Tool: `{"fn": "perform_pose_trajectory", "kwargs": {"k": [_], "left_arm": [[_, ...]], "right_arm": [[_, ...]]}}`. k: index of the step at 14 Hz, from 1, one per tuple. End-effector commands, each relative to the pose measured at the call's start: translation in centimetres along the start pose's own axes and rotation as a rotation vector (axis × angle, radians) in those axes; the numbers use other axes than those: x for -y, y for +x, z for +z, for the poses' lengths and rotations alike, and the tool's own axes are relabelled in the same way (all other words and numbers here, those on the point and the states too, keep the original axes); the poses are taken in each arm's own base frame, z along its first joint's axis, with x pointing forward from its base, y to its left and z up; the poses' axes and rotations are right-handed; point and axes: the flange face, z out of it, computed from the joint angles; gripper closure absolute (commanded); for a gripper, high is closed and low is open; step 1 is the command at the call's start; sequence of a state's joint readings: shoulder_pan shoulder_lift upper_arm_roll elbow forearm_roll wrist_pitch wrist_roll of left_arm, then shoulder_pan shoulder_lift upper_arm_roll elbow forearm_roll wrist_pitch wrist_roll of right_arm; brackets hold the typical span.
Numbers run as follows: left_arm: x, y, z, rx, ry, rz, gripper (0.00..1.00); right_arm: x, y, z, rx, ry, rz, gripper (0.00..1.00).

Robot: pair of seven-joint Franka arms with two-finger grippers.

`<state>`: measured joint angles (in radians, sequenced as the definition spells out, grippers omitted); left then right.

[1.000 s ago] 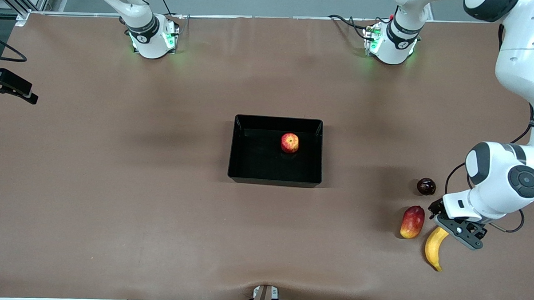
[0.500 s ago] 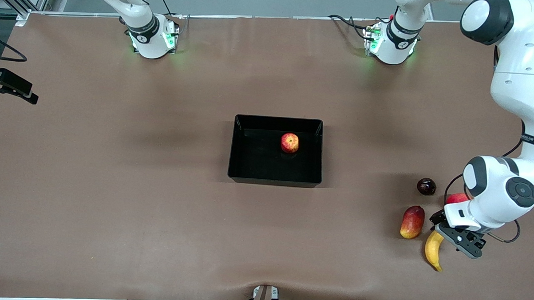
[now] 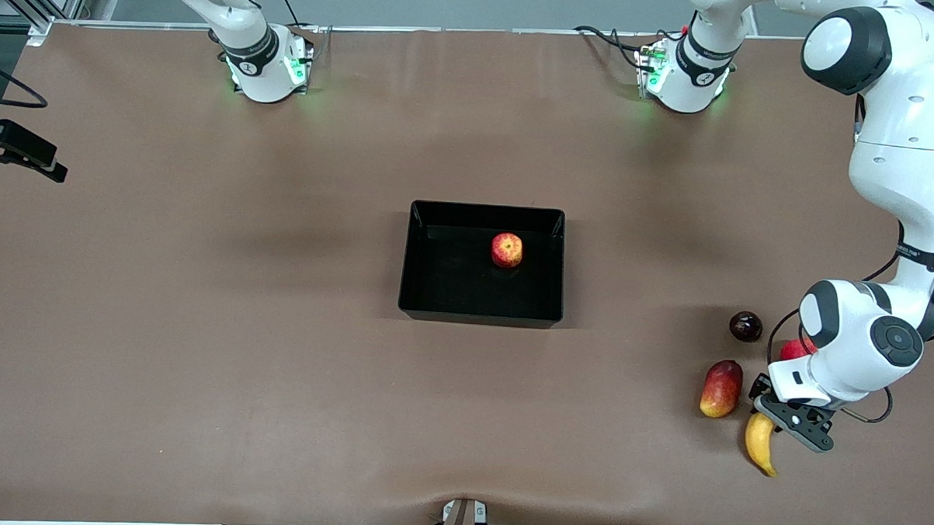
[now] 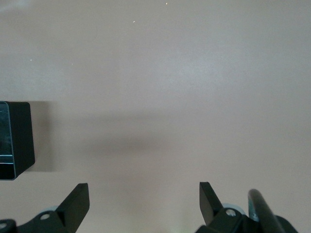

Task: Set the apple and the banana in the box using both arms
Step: 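Grasp the banana with the left gripper and lift it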

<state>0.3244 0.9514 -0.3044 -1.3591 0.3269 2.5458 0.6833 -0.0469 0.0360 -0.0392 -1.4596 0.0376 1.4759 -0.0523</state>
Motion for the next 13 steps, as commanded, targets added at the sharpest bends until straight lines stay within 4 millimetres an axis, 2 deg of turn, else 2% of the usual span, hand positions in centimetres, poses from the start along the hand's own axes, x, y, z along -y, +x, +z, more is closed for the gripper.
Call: {"fn": "perform_pose_trajectory", "kwargs": {"k": [1,3,5,6,8,10,13], "left_arm": [[1.0,0.2,-0.4,-0.023,0.022,-0.007,1.0],[1.4,0.5,-1.1,-0.029,0.034,0.015,1.0],[1.5,1.6,-2.9,-0.049,0.051,0.073,1.0],[1.7,2.4,-4.3,-0.063,0.066,0.093,1.0],[1.8,4.8,-9.1,-0.113,0.093,0.086,1.0],[1.0,6.0,-11.0,-0.108,0.06,0.07,1.0],[-0.7,7.6,-14.7,-0.05,-0.002,-0.139,1.0]], "right_arm": [[0.2,-0.6,-0.4,-0.002,0.018,0.003,0.0],[0.1,-0.6,-0.4,-0.001,0.018,0.004,0.0],[0.2,-0.6,-0.5,-0.004,0.018,0.002,0.0],[0.3,-0.6,-0.4,-0.004,0.018,-0.001,0.0],[0.5,-0.6,-0.4,0.0,0.018,-0.004,0.0],[0.5,-0.6,-0.4,0.0,0.018,-0.004,0.0],[0.5,-0.6,-0.4,0.0,0.018,-0.004,0.0]]}}
